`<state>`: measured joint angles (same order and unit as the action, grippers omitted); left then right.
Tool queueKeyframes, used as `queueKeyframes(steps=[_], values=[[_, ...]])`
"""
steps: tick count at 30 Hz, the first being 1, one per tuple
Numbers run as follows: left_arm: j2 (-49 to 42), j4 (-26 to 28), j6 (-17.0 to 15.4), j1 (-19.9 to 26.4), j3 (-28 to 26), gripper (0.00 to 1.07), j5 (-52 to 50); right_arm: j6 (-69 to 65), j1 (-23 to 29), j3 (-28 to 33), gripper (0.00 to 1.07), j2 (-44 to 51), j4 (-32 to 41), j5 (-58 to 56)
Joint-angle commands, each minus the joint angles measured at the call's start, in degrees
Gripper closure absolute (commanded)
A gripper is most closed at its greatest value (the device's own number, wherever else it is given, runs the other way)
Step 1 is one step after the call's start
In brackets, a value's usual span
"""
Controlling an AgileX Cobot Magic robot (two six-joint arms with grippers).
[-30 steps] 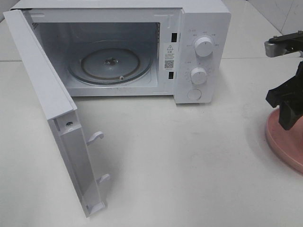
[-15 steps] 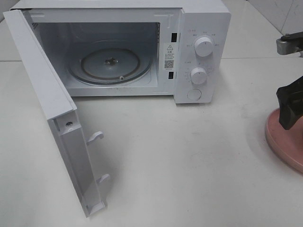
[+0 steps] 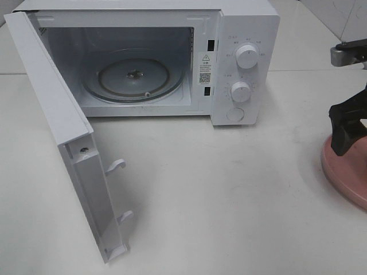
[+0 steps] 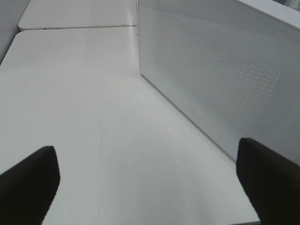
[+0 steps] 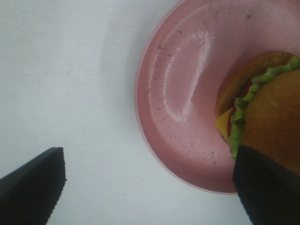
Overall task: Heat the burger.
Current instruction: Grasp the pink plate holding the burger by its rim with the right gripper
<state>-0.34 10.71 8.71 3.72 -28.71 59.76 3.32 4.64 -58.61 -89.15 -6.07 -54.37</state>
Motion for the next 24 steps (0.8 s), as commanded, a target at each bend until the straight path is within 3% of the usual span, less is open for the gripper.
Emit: queueKeyframes(steps=[1, 24], values=[[-1.09, 0.06, 0.00, -0.29, 0.17, 0.11, -0.23, 0.86, -0.11, -0.11, 0.17, -1.32, 0.17, 0.86], [-1.09, 0.06, 0.00, -0.29, 0.17, 0.11, -0.23, -1.83, -0.17, 1.32, 0.20, -9.00, -0.92, 9.17]])
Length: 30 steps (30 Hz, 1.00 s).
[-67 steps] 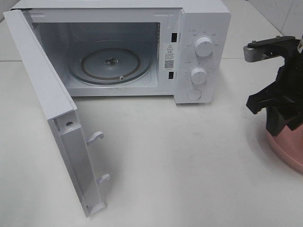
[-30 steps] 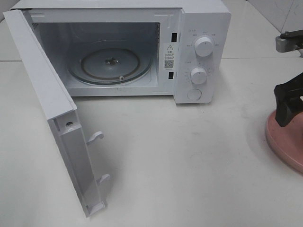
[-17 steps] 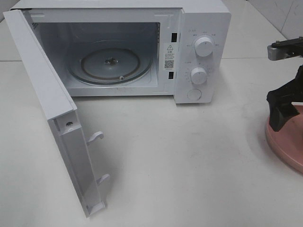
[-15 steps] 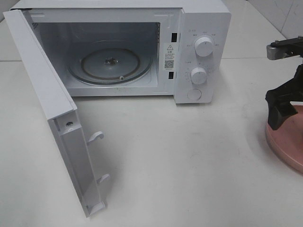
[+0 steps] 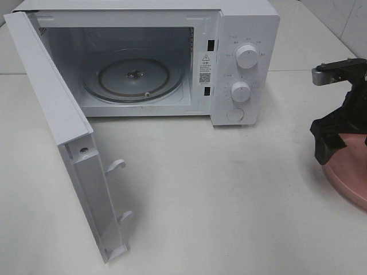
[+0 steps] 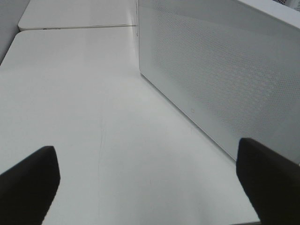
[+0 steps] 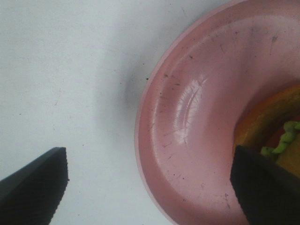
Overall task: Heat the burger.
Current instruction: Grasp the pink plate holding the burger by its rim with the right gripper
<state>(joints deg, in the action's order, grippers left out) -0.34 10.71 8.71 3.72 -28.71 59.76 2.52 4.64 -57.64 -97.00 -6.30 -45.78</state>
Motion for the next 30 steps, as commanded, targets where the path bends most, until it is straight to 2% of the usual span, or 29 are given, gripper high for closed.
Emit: queueKeyframes(steps=[1, 30], values=[[-1.09, 0.06, 0.00, -0.29, 0.17, 0.11, -0.23, -1.43, -0.17, 0.34, 0.20, -1.95, -0.74, 1.26], [-1.09, 0.06, 0.00, -0.29, 0.17, 0.11, -0.23, -4.64, -0.17, 0.34, 0.22, -12.43, -4.18, 7.39]])
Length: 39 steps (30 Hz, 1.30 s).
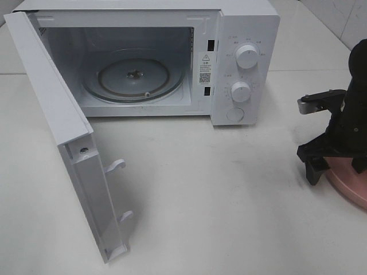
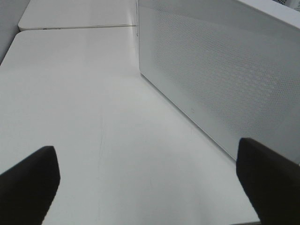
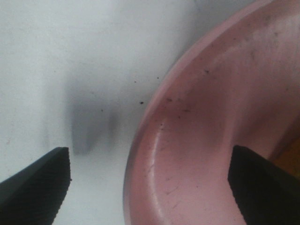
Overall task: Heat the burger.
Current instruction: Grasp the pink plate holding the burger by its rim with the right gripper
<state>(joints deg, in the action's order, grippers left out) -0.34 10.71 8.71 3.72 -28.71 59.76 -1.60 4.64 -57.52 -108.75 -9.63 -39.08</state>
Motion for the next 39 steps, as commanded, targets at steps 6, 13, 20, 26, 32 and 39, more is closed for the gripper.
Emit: queueKeyframes(steps=[6, 13, 20, 26, 32, 39], values=[[-1.09, 0.06, 0.00, -0.29, 0.17, 0.11, -0.23, -1.78, -0.17, 0.23, 0.22, -2.06, -2.81, 1.55], [-1.09, 0.06, 0.00, -0.29, 0.17, 0.11, -0.23, -2.46, -0.17, 0.23, 0.23, -2.81, -3.61, 2.64], [-1.09, 0.06, 0.00, -0.29, 0.17, 0.11, -0.23, -2.46, -0.17, 0.23, 0.26, -2.81, -3.32, 2.29], [-1.09, 0.06, 0.00, -0.29, 0.17, 0.11, -0.23, -3.55, -0.17, 0.23, 0.38, -2.81, -3.21, 1.95], [-1.09, 0.06, 0.00, -0.29, 0.17, 0.11, -0.23, -8.08, -0.17, 0.23, 0.61, -2.81, -3.21, 1.78], [-1.09, 0.06, 0.00, -0.29, 0.17, 0.11, -0.23, -9.80, -0.17, 0.23, 1.03, -2.81, -3.15, 1.72]])
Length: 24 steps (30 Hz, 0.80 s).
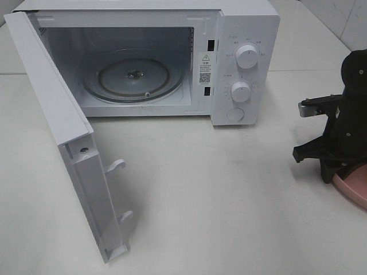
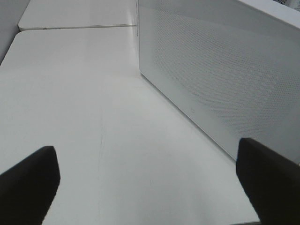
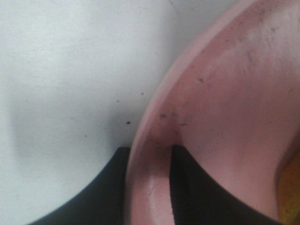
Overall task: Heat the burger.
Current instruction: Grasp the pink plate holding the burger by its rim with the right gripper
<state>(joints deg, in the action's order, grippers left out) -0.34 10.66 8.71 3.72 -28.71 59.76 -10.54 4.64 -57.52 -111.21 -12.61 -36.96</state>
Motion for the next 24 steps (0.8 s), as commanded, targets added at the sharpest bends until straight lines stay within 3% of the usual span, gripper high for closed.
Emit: queueKeyframes(steps=[1, 24], values=[[-1.09, 0.11, 0.00, -0.29, 0.17, 0.11, -0.23, -0.86, -0.17, 0.23, 1.07, -0.34, -0.17, -0.40], [-1.09, 0.11, 0.00, -0.29, 0.17, 0.11, -0.23, -2.01, 1.03, 0.23, 1.07, -0.17, -0.17, -3.90]])
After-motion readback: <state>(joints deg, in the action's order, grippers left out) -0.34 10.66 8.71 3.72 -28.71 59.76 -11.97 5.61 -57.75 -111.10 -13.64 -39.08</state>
